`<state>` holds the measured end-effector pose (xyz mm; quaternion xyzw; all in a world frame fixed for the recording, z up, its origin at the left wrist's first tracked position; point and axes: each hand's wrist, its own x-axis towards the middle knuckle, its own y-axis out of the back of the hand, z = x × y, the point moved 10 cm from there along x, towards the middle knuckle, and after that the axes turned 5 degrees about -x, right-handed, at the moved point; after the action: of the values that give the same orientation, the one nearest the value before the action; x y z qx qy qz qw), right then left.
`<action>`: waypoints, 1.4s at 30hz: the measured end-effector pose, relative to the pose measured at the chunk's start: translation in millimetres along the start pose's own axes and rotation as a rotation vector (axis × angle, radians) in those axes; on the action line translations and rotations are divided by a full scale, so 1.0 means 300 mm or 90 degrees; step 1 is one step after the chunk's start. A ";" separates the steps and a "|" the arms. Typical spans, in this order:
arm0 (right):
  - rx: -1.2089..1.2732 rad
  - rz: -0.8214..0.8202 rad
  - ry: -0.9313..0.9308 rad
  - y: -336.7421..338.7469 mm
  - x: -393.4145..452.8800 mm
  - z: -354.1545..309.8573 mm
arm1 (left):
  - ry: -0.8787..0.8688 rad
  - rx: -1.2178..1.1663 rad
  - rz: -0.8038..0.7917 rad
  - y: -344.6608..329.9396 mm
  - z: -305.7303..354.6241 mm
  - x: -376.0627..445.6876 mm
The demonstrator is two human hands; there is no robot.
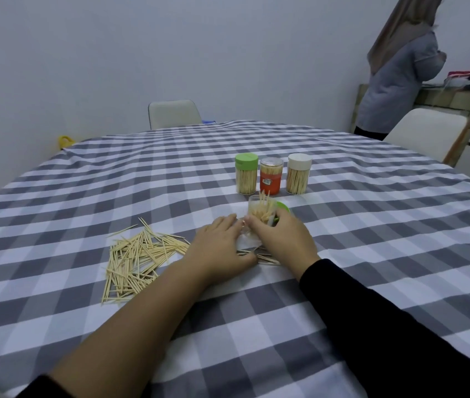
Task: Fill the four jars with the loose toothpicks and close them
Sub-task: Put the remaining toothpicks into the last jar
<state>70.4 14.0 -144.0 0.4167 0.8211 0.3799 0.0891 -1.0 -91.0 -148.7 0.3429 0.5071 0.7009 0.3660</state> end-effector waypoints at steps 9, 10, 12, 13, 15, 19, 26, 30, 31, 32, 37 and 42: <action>-0.002 0.047 -0.079 0.076 0.025 0.090 | -0.070 -0.042 -0.073 -0.043 0.082 0.085; -0.005 0.048 -0.082 0.079 0.026 0.091 | -0.075 -0.051 -0.073 -0.046 0.085 0.087; -0.001 0.058 -0.086 0.090 0.027 0.093 | -0.080 -0.067 -0.067 -0.044 0.085 0.091; 0.004 0.066 -0.087 0.094 0.029 0.095 | -0.076 -0.071 -0.066 -0.043 0.081 0.094; 0.013 0.080 -0.089 0.100 0.033 0.101 | -0.068 -0.057 -0.060 -0.046 0.076 0.102; 0.020 0.100 -0.089 0.112 0.041 0.110 | -0.021 -0.007 -0.046 -0.061 0.086 0.115; -0.018 0.080 -0.083 0.108 0.034 0.103 | 0.033 -0.126 0.010 -0.011 0.077 0.110; -0.033 0.055 -0.079 0.094 0.030 0.096 | 0.047 -0.168 -0.010 0.020 0.029 0.065; -0.034 0.050 -0.081 0.089 0.029 0.095 | 0.049 -0.170 -0.021 0.024 0.015 0.053; -0.033 0.047 -0.082 0.084 0.030 0.094 | 0.050 -0.173 -0.029 0.028 0.001 0.042; -0.037 0.058 -0.079 0.074 0.028 0.083 | 0.035 -0.183 -0.030 0.044 -0.021 -0.001; 0.044 -0.017 -0.006 0.022 0.017 0.042 | 0.013 -0.166 -0.015 0.064 -0.014 -0.035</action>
<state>77.1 27.2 -147.3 0.4105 0.8385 0.3483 0.0837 -2.5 -106.2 -132.6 0.2791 0.4192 0.7602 0.4106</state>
